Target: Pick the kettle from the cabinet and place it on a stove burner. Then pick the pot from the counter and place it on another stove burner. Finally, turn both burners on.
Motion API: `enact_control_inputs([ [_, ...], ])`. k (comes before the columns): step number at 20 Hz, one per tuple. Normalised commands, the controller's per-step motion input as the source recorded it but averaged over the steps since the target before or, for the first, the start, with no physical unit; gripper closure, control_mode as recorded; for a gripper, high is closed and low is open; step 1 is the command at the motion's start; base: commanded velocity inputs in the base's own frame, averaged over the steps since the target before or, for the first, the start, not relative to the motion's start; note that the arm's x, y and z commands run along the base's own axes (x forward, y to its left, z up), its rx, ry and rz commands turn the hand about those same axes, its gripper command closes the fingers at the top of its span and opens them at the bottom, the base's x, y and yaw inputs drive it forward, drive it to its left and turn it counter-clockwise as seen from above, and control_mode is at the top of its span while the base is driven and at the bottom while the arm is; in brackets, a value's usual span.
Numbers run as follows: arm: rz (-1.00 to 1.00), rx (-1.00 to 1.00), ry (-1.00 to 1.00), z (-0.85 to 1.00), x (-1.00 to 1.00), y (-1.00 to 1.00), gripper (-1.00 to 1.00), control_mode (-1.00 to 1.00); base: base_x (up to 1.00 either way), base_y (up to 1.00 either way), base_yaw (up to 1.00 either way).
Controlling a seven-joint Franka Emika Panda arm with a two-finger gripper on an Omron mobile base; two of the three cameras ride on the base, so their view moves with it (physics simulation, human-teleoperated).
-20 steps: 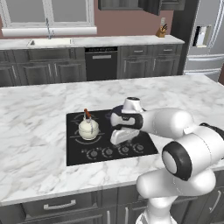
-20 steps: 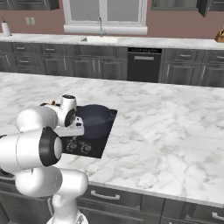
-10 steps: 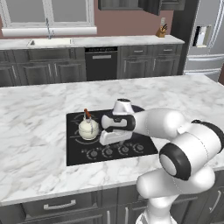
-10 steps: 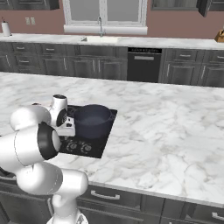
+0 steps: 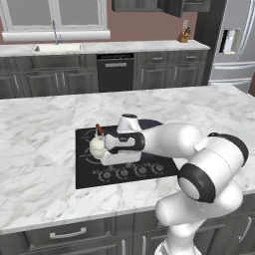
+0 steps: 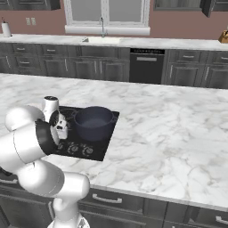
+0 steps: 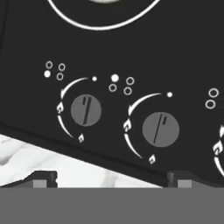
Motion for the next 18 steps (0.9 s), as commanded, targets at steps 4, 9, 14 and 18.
enact_control_inputs([
  [4,-0.12,0.0,0.0,0.0,0.0,0.42,-1.0,-1.0,0.0,0.0,0.0],
  [9,-0.12,-0.01,0.0,-0.02,0.0,0.35,-1.0,-1.0,0.0,0.0,0.0],
  [14,-0.1,-0.03,0.0,-0.11,0.13,0.09,-1.0,-1.0,0.0,0.0,0.0],
  [18,-0.08,-0.02,0.0,-0.1,0.16,0.0,-1.0,-1.0,0.0,0.0,0.0],
])
